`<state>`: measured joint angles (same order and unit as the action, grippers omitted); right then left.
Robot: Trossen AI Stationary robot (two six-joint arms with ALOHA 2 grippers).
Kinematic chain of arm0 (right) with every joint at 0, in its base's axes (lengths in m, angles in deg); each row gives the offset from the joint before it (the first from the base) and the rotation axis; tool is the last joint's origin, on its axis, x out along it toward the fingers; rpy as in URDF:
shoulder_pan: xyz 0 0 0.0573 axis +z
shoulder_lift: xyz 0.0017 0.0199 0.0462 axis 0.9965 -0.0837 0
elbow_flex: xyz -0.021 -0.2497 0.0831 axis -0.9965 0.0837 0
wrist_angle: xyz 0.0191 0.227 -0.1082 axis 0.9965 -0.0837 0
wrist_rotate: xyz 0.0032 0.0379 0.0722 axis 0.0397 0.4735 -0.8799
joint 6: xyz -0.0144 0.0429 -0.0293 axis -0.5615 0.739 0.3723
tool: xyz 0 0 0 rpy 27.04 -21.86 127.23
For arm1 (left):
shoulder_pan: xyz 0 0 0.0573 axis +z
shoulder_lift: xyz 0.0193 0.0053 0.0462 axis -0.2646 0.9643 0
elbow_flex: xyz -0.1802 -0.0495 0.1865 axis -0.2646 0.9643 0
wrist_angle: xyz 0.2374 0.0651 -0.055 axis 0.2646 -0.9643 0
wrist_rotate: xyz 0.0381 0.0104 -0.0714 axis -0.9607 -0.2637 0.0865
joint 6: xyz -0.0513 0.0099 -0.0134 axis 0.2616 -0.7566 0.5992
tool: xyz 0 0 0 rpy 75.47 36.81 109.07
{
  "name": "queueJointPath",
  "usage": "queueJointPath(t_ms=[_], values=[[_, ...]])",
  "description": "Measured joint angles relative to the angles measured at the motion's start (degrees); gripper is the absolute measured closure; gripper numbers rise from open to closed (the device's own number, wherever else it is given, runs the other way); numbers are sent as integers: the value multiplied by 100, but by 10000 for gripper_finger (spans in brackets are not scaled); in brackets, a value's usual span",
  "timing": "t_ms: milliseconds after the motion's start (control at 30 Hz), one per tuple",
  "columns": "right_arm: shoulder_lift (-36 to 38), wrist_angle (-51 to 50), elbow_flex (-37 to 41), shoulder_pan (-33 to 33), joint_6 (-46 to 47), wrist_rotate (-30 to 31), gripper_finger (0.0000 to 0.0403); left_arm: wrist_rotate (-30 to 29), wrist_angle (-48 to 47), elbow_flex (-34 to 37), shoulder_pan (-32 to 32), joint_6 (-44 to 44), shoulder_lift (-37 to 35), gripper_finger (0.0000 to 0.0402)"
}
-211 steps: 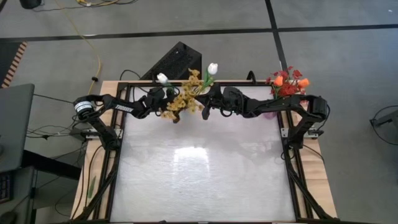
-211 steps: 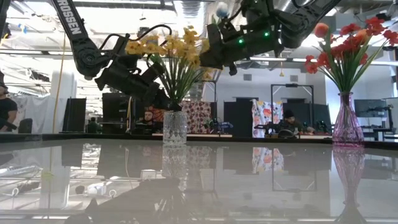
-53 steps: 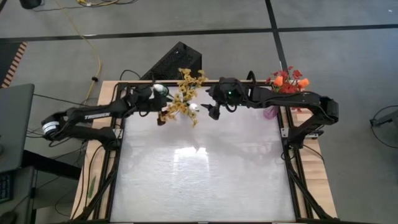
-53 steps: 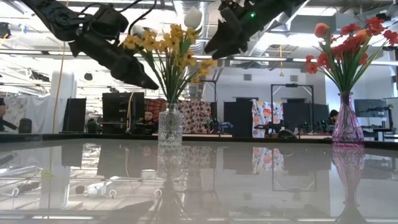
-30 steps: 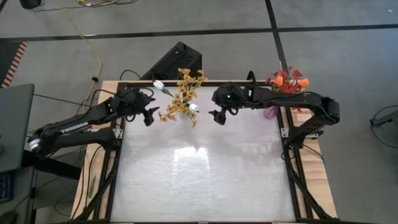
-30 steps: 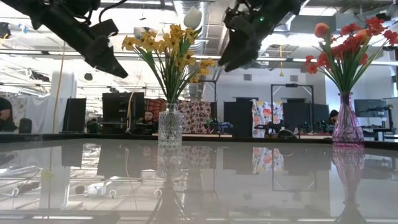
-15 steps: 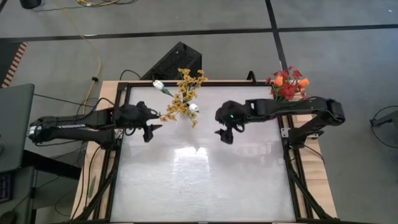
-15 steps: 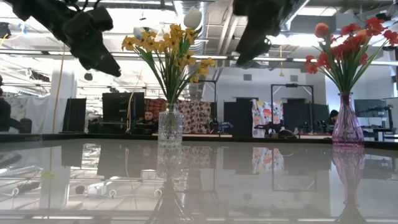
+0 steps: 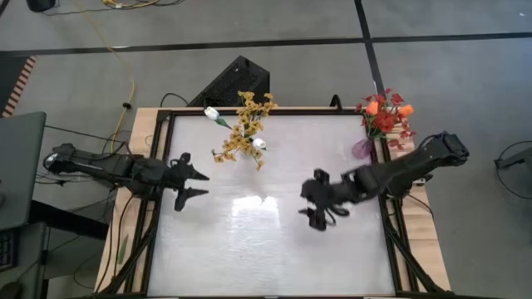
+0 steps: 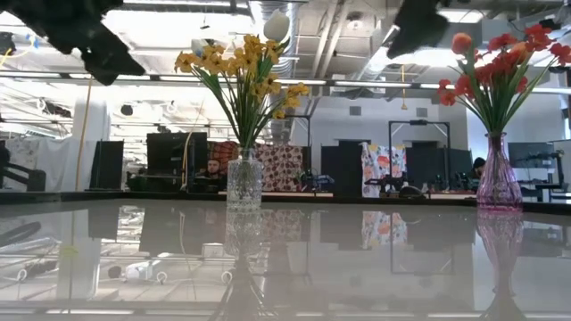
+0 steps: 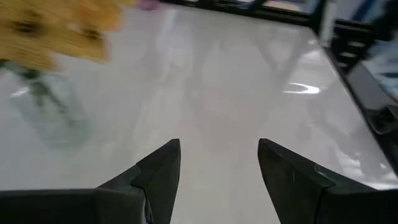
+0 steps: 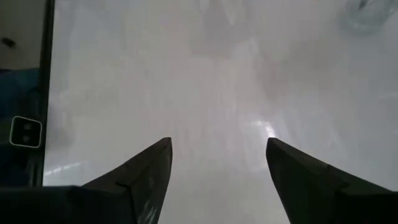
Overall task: Sort flowers into vase by color
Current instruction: Return to Home Position
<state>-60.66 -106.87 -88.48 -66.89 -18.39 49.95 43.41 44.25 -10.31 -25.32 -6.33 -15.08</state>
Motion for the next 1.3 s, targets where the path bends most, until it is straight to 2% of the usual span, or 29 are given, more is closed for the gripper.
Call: queueJointPath(t_ms=[200,300,400,500,567,600,800,933,1033,1167,1300], values=[[-95,984,637,793,516,609,127,-39,899,664,-687,-145,-103,198],[-12,1534,1026,867,392,834,159,-167,1742,1080,-817,-403,-96,198],[103,2047,1402,745,27,845,224,-179,2529,1460,-829,-646,-84,198],[231,2448,1753,523,-459,784,313,-183,2996,1708,-815,-864,-88,198],[335,2692,1950,289,-647,511,371,-179,3117,1776,-778,-936,-88,198],[424,2763,2049,153,-677,338,383,-191,3176,1794,-745,-960,-91,198],[1191,3655,2866,-611,-1034,-508,368,-518,3174,1796,-297,-1478,-101,198],[1716,4456,3570,-979,-1060,-867,386,-175,3143,1796,144,-1540,-101,198],[2093,4669,4097,-1028,-1039,-864,387,135,3122,1796,411,-1633,-101,198],[2698,5027,4777,-975,-832,-673,378,148,3125,1808,695,-1702,-99,198],[3171,5791,5577,-963,-813,-452,376,354,3688,2223,927,-1672,-103,198]])
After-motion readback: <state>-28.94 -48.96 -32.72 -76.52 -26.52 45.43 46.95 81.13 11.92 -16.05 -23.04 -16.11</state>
